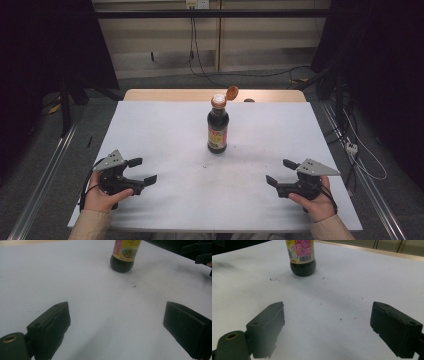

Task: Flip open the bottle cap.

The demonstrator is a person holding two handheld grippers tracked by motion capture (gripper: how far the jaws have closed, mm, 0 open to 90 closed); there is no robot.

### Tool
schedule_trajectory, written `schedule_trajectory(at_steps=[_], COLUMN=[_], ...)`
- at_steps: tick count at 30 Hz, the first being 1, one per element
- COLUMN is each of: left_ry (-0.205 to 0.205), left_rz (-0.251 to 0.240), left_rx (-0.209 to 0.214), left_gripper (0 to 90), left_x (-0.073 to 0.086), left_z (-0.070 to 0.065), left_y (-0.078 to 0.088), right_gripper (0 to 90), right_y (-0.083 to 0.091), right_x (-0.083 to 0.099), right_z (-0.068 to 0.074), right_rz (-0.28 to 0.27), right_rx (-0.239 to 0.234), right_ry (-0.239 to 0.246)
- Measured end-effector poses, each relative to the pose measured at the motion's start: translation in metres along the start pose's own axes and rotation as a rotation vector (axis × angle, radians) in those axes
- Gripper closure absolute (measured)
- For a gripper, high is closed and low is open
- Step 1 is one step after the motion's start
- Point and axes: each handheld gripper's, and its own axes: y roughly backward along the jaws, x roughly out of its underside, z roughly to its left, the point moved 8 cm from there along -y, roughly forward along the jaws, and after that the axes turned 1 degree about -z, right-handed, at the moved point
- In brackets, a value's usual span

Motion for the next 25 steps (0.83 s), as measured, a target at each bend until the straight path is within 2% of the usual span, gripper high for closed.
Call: schedule_trajectory(at_steps=[12,25], left_ry=[-0.004,-0.006], left_rz=[0.0,-0.001], left_rx=[-0.009,-0.01], left_gripper=[7.2,6.8], left_x=[0.0037,0.0039], left_z=[0.0011,0.0005], left_y=[0.0054,0.0031], right_gripper=[12.1,12.0], right_y=[0.0034,0.0035], right_x=[0.004,0.0055], right_z=[0.0003,-0.0017], right_rz=[0.01,0.007], right_rx=[0.002,0.004], right_ry=[0.009,0.007])
